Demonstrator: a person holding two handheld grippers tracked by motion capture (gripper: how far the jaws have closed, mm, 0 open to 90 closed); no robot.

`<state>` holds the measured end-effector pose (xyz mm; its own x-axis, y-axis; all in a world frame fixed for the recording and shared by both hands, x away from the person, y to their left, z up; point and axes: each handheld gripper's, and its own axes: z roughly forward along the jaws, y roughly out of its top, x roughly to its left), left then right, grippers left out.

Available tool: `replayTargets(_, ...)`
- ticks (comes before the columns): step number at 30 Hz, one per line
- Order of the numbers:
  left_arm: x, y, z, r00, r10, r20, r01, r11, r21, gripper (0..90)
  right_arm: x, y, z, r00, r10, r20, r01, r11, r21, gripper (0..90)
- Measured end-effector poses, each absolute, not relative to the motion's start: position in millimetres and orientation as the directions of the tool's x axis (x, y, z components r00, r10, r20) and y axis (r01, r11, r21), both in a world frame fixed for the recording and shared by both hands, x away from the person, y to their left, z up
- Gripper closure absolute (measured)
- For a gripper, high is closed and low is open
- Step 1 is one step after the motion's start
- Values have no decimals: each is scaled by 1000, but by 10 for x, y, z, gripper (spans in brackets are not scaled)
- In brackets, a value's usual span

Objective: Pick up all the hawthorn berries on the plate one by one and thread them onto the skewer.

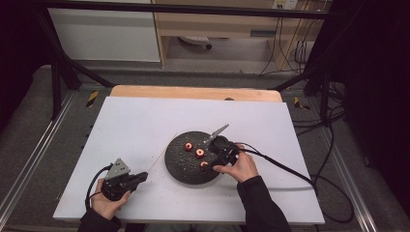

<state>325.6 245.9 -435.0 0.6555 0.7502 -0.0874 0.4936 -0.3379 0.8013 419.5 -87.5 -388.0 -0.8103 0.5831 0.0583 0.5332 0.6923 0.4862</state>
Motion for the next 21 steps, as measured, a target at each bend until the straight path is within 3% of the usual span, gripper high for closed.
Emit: replayTargets(21, 3249, 2449, -4354, 657, 750, -77, 493, -349, 797, 883, 4374, -626, -4029, -837, 539, 97, 536, 772, 340, 557)
